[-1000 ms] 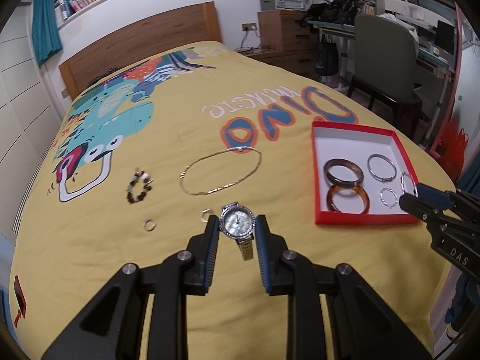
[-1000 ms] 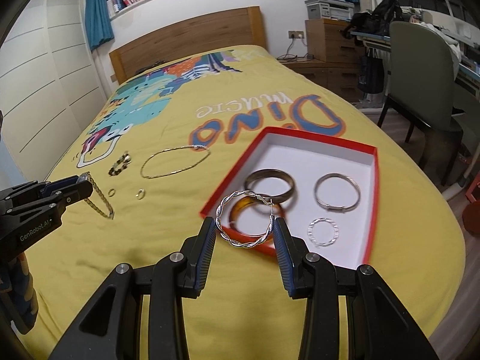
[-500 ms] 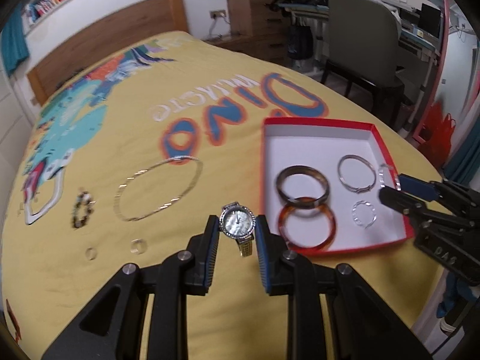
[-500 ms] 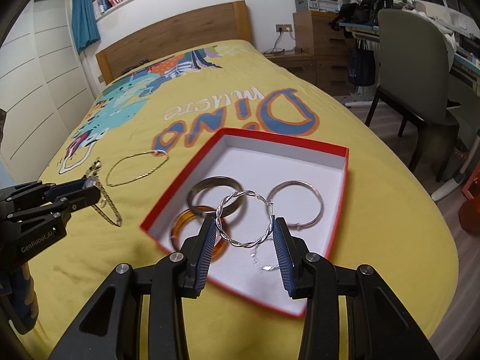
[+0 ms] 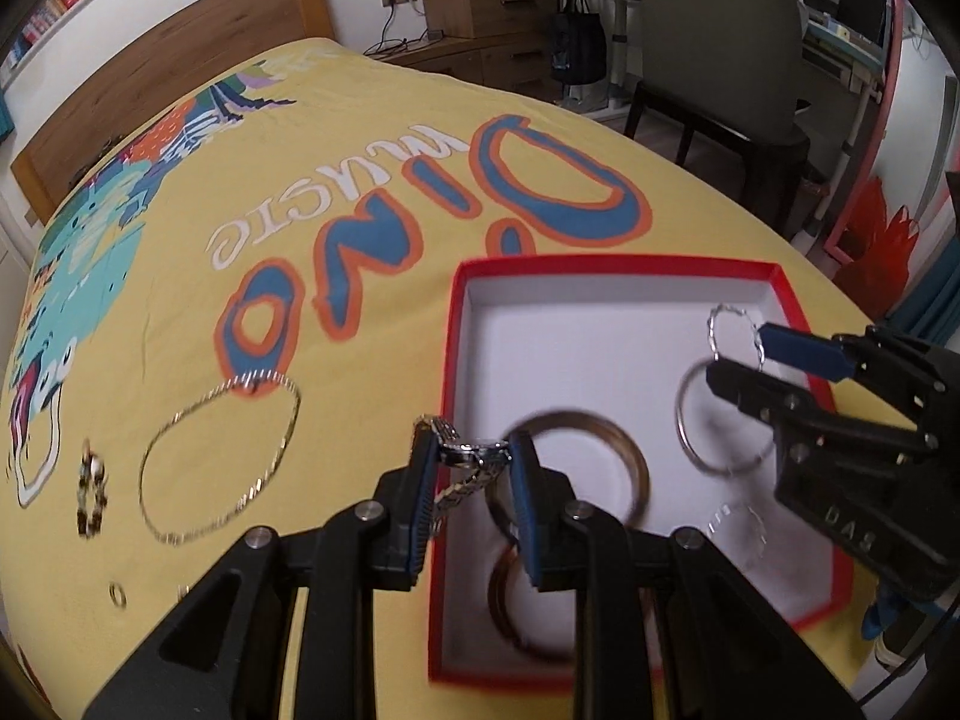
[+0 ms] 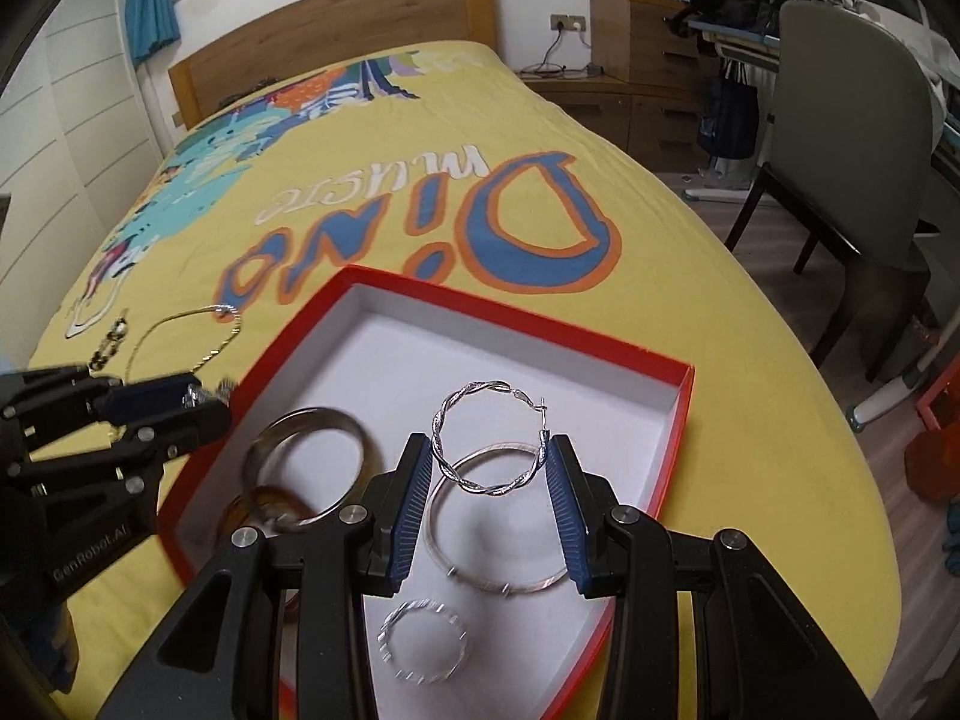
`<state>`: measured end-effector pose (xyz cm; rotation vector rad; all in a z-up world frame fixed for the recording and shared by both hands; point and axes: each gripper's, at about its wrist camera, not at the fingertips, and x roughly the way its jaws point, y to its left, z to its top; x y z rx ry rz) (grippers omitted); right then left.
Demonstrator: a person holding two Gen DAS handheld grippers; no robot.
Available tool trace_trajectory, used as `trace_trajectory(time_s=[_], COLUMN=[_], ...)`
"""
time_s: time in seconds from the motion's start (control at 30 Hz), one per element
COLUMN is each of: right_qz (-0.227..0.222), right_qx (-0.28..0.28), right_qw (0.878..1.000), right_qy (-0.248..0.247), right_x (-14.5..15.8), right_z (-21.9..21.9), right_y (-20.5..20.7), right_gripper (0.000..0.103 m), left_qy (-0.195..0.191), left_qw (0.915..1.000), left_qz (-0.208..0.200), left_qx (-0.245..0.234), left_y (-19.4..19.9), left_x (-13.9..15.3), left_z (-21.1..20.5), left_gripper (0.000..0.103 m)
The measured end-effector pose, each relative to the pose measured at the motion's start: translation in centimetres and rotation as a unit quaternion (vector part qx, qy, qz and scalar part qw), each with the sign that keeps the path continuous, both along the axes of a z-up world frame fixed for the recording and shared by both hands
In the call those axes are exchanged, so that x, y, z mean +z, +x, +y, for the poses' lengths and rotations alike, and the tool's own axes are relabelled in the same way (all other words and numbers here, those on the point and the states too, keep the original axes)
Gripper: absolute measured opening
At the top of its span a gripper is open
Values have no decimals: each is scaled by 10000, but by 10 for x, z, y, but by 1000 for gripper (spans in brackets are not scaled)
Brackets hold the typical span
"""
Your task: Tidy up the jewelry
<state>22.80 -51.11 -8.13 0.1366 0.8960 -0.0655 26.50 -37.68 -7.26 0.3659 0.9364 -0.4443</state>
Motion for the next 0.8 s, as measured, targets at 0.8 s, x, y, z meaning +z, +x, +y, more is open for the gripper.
trace_trajectory(time_s=[0.8], right_qz=[261], right_qx=[152], right_qw=[9992], right_qy=[-279], right_x=[-26], right_z=[-8], right_y=[15], right_gripper=[39], left_qy=[-1110], left_qw=[9934], left_qz=[39], left_qx=[-272], left_y=[6], left_x=[14], left_z=[23], left_gripper=[23])
